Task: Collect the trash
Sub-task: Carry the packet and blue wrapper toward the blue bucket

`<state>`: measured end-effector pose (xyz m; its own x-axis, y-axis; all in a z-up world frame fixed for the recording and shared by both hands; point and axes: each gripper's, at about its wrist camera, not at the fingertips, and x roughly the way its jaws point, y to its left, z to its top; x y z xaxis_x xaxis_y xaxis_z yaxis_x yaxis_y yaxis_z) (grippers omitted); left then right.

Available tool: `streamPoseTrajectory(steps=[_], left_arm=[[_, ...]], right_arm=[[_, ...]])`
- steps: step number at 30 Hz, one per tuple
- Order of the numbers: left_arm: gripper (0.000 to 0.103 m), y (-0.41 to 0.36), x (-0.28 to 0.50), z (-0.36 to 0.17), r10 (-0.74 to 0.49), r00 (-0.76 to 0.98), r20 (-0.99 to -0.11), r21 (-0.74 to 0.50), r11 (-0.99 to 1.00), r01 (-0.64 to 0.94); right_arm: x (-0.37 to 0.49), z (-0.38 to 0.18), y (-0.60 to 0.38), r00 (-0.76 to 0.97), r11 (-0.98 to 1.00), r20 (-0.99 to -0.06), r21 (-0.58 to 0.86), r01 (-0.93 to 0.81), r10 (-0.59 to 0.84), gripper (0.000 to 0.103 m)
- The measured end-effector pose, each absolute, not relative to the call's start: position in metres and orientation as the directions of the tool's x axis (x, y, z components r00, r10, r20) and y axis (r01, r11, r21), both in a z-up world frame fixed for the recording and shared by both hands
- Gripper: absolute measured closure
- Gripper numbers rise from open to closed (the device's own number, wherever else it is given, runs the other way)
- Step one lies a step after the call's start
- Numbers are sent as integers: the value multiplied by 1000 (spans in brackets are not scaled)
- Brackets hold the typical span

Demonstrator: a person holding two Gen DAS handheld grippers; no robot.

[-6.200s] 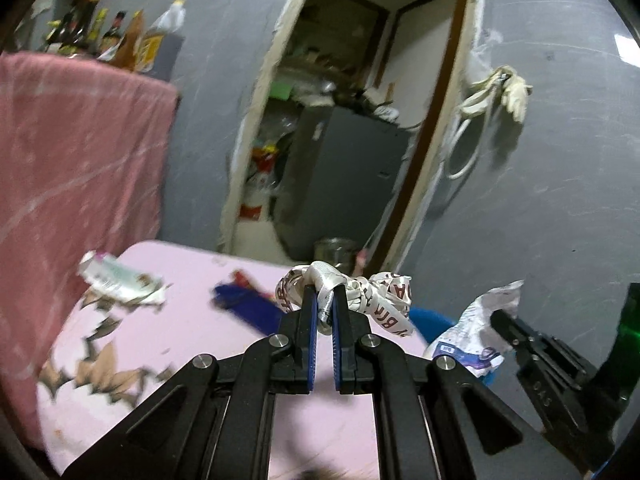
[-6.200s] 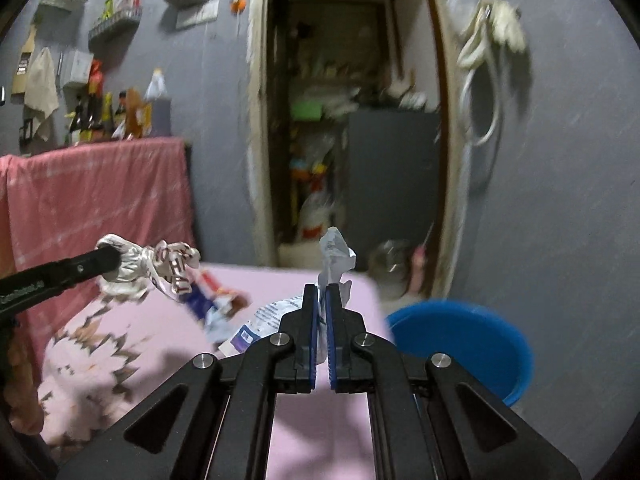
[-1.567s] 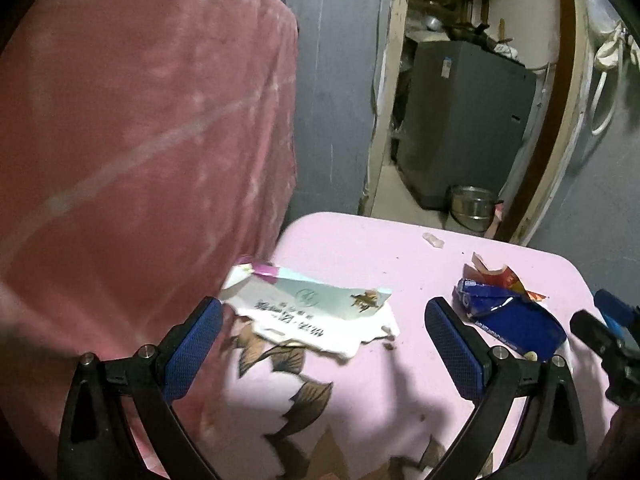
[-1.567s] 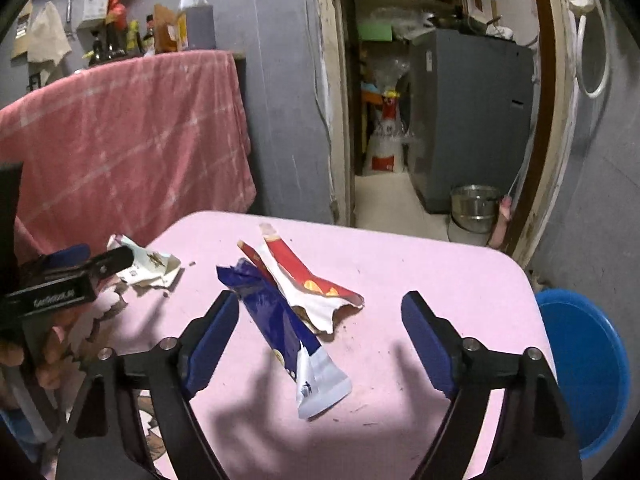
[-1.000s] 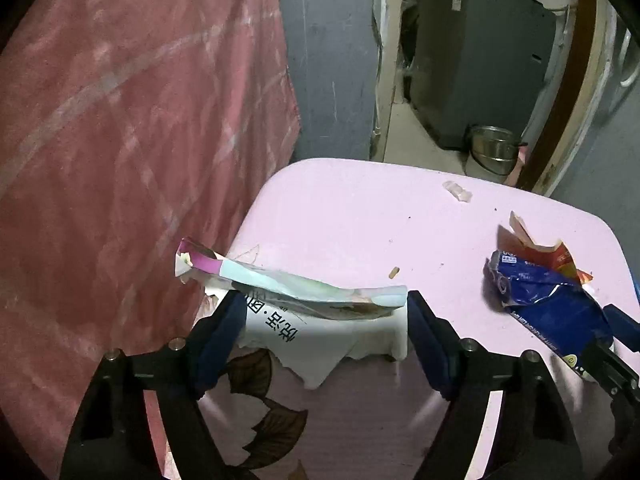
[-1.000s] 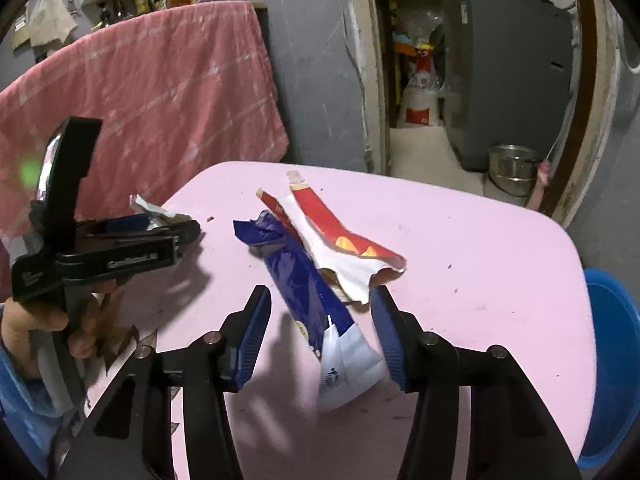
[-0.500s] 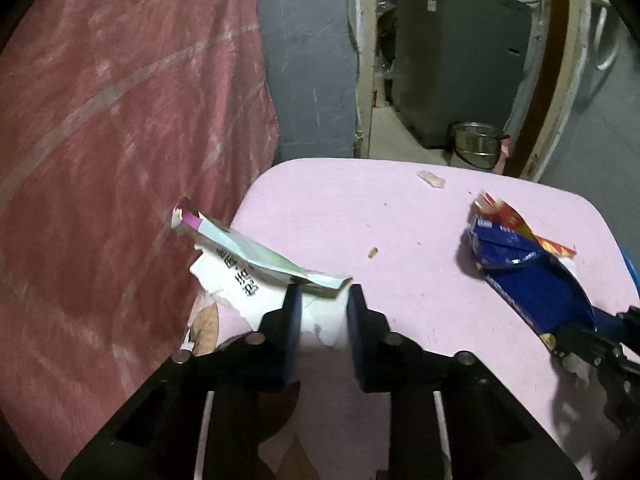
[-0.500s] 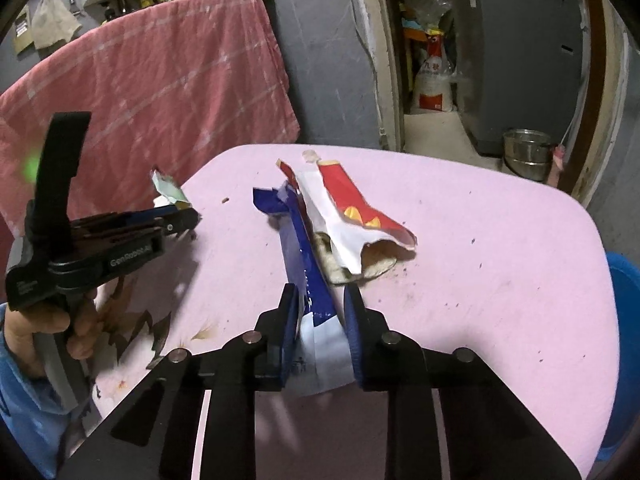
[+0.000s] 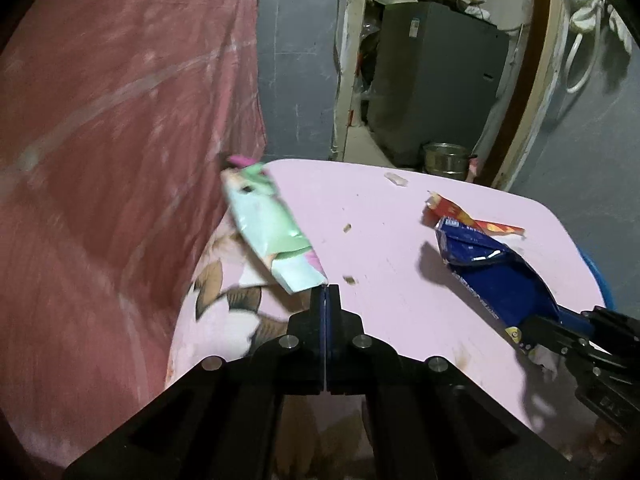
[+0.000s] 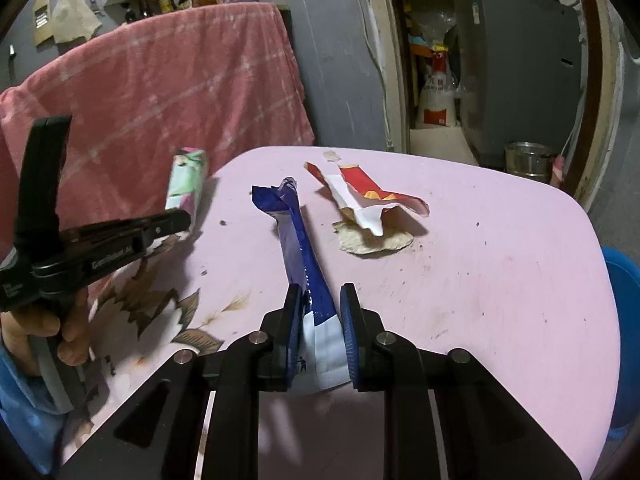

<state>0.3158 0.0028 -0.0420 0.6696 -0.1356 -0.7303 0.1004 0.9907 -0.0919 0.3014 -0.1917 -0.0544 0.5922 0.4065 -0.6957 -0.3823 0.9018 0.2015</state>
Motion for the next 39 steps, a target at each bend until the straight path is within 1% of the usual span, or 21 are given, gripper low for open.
streamPoseTrajectory(steps=[3,8,16,20,26,30,34,39], left_arm=[[103,0,297,-40,-175,674,-718,-118,984,130],[103,-17,270,-35,-221,674,-705,-113,973,200],[103,-59,229,-30,-297,698,-651,-123,950,289],[103,-87,218,-25,-338,714,-613,-110,932,347],[103,-124,200,-13,-381,761,-524,-55,907,417],[103,-148,195,0,-404,804,-437,-13,896,443],[103,-173,191,17,-444,823,-354,-3,881,474],[103,-197,203,33,-489,823,-290,-23,863,504]], right_arm=[[290,-51,-193,608,897,-672,216,-386,423,86],[272,-46,-198,653,905,-634,212,-369,415,86],[242,-31,-228,744,905,-515,257,-339,425,86],[226,-22,-250,800,917,-454,257,-305,393,86],[202,-4,-284,883,943,-353,233,-236,308,86],[190,7,-308,923,957,-294,226,-183,246,86],[178,19,-331,958,974,-239,194,-114,160,86],[172,28,-356,981,988,-186,150,-34,62,86]])
